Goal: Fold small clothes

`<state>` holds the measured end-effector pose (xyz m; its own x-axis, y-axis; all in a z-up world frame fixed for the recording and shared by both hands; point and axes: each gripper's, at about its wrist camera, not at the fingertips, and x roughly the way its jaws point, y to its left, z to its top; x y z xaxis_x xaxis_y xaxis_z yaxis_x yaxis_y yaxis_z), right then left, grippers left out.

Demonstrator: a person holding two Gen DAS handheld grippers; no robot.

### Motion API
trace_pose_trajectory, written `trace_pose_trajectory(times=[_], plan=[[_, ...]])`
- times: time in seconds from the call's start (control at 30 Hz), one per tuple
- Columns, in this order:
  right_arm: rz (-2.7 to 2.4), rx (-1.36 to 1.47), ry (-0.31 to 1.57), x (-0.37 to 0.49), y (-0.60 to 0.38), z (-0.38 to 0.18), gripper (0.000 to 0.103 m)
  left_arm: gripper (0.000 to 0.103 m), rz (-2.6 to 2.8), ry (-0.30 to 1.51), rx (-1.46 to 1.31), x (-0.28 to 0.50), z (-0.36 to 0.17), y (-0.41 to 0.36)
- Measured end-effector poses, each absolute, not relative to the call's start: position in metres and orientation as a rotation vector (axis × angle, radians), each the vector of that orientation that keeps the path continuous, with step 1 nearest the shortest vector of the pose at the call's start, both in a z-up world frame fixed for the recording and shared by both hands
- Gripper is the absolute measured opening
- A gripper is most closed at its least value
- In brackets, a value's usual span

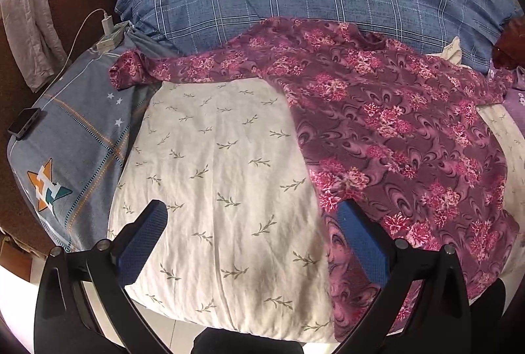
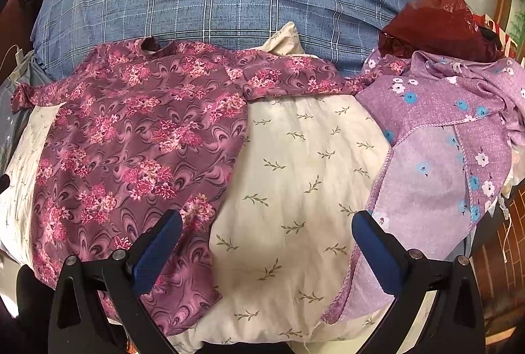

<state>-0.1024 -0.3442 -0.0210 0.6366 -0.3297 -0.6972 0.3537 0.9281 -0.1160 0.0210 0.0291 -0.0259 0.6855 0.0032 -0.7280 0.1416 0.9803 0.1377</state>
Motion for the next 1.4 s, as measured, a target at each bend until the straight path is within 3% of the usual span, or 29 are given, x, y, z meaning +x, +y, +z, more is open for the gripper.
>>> trace_pose_trajectory(times=[1.4], plan=[[-0.403,0.067,0.787,-0.106,-0.357,-0.027,0.103,0.103,-0.076,0.827,0.167,0.024,-0.031,0.021]])
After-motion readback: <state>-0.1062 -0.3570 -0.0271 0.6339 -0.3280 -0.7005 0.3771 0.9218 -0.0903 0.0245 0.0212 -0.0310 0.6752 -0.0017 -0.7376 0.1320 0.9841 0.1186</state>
